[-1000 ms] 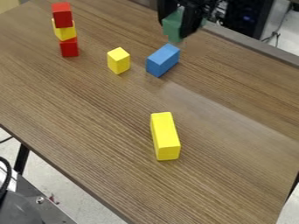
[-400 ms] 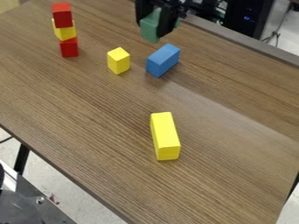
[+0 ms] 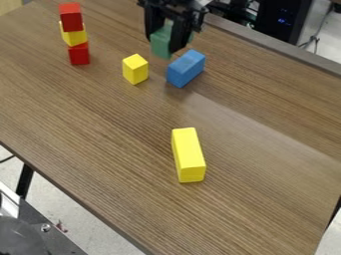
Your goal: Put the green block on top of the blue block
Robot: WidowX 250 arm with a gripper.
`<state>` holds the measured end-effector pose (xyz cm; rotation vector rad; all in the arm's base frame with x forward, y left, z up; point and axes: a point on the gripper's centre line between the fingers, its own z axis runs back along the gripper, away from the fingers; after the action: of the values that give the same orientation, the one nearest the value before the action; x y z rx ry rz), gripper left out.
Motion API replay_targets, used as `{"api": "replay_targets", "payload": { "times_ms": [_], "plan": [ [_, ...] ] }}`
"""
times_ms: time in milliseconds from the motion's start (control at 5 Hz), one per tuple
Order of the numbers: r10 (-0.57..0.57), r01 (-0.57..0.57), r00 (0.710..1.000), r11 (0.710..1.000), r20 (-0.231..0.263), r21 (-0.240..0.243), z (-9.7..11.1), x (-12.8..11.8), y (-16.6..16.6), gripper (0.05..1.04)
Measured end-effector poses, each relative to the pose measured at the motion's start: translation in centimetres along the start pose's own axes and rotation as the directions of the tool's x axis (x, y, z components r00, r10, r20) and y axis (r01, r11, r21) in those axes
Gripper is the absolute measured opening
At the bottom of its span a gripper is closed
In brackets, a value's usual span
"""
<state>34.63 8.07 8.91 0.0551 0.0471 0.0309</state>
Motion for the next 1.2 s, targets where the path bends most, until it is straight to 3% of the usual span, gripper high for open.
{"api": "replay_targets", "payload": {
  "times_ms": [400, 1200],
  "plan": [
    [0.003, -0.003, 1.0, 1.0, -0.014, -0.01, -1.6, 0.5, 0.0, 0.591],
    [0.012, -0.012, 1.0, 1.0, 0.01, -0.009, -1.8, 1.6, -0.6, 0.591]
  ]
}}
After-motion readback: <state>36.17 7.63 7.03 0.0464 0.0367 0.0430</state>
